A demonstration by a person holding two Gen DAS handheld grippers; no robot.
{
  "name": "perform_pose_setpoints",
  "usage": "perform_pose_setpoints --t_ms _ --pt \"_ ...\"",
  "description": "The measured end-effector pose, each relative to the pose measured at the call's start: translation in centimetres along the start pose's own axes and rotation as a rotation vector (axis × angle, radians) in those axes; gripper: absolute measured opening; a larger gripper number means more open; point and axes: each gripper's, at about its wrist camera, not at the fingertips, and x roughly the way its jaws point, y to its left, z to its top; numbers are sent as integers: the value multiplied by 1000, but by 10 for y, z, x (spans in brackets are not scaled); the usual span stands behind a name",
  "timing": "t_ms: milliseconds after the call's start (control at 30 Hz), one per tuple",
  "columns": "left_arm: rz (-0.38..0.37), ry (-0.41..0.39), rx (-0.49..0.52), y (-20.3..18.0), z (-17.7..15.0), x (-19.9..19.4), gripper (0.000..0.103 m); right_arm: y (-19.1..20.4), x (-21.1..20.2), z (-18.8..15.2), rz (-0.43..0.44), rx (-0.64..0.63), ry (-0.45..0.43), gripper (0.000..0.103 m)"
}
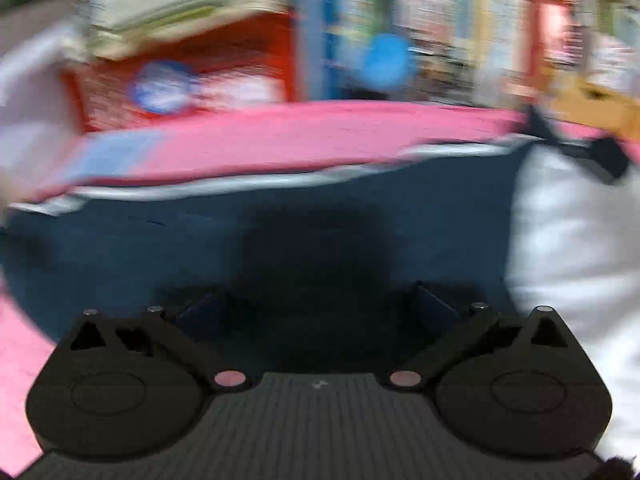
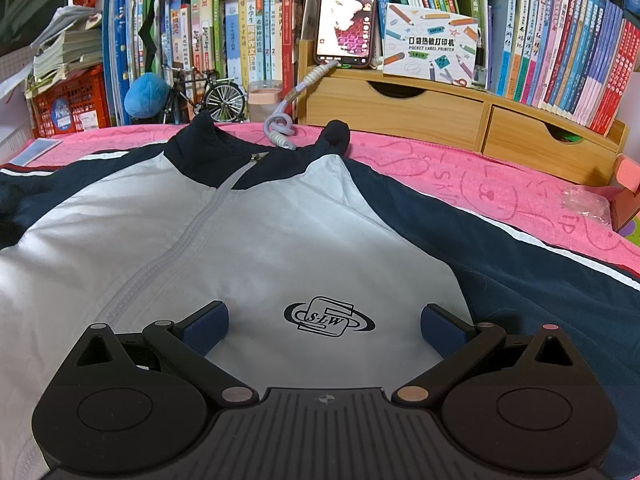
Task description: Fold clothes
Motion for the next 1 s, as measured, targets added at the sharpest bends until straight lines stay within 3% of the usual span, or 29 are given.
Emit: perform_pose_setpoints --t_ms 33,100,133,167,200,333,400,467,533,633,700,733,767,833,933,1000 --pt "108 17 -1 9 7 6 103 -1 0 0 3 0 1 103" --pt "317 52 -6 28 20 18 89 -2 1 0 8 3 3 103" --pt "338 76 -48 36 26 17 67 -3 1 1 7 0 6 103" --pt "282 59 -95 40 31 9 59 -3 0 3 1 -8 13 103" --pt "224 41 -137 42 35 0 59 -4 -1 4 -11 -12 18 103" --pt "-130 -89 -39 -11 43 -49 67 -8 -19 9 -32 41 -6 101" --pt "-313 -45 57 -56 40 -56 67 -3 -20 12 -9 39 26 96" --pt "-412 -1 190 -105 37 -50 69 8 -15 14 -1 0 52 94" --pt "-369 20 315 -144 35 -25 68 17 -1 17 -46 -51 57 94" --pt "-303 -12 244 -154 56 24 81 9 24 32 -86 -16 48 95" --pt "-227 -13 169 -147 76 55 83 -5 45 46 -116 30 43 96" --pt "-188 -16 135 -143 86 70 92 -13 55 52 -132 51 39 101" --pt "-140 -42 144 -142 93 82 100 -21 65 59 -149 73 35 102" --pt "-60 -71 126 -136 104 106 103 -35 84 72 -164 121 33 103" --pt "-94 -8 -37 -113 121 130 103 -54 109 89 -193 183 34 103" --pt "-107 20 -76 -106 123 129 103 -64 120 98 -207 214 36 103"
